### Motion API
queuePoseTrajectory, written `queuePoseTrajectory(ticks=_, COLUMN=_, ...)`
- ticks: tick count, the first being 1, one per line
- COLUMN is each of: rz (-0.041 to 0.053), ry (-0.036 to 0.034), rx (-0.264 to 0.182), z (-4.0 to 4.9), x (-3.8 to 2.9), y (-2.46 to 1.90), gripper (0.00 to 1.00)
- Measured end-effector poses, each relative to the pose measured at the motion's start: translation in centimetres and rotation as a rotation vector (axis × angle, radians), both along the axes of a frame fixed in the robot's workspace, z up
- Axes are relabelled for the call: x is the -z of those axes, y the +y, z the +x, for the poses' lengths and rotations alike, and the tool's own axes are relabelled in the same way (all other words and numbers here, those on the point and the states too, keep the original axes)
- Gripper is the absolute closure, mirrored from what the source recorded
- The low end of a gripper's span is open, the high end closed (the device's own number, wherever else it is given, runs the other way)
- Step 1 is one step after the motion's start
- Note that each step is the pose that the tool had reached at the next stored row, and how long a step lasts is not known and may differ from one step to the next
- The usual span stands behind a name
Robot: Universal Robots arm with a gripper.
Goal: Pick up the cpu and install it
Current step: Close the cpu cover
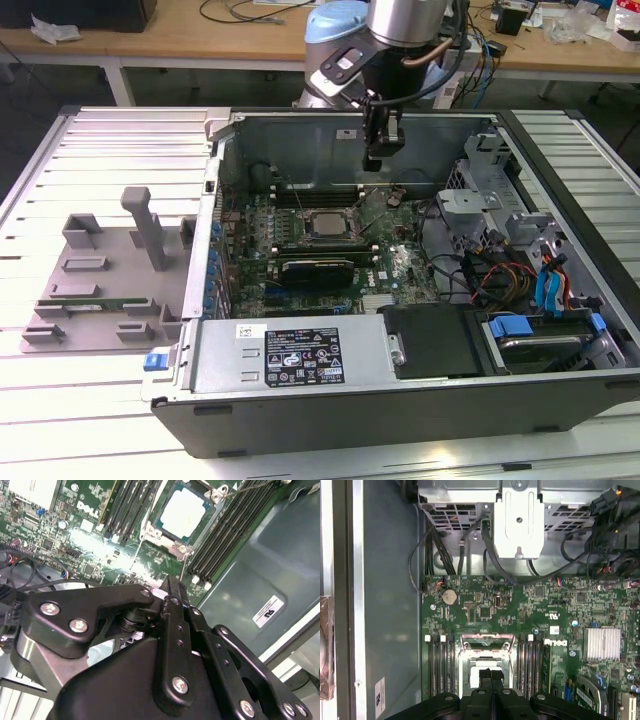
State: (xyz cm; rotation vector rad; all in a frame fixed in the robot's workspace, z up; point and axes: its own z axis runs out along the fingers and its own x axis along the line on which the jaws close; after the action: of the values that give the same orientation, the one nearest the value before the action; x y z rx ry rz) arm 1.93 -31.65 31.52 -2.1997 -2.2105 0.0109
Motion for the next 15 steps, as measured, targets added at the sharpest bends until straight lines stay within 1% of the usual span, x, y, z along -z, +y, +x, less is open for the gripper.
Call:
queuePoseTrajectory(ticks=2, rz=0.0, ry=0.0001, rx=0.0, z=0.28, x=0.0, y=0.0, gripper=0.89)
queuePoseTrajectory(ticks=3, rz=0.0, ry=0.0002, rx=0.0, z=0.65, x=0.0, y=0.0, gripper=0.89)
queuePoseTrajectory(ticks=8, rz=-0.0001, ry=0.001, rx=0.0, z=1.79, x=0.02, y=0.0, gripper=0.89)
queuePoseTrajectory(ticks=10, rz=0.0, ry=0.0013, rx=0.0, z=2.45, x=0.03, y=0.0, gripper=0.89)
queuePoseTrajectory(ticks=13, rz=0.0001, ry=0.0023, rx=0.0, z=3.78, x=0.09, y=0.0, gripper=0.89)
queuePoseTrajectory(ticks=15, rz=-0.0001, ry=0.0033, rx=0.0, z=4.23, x=0.26, y=0.0, gripper=0.89)
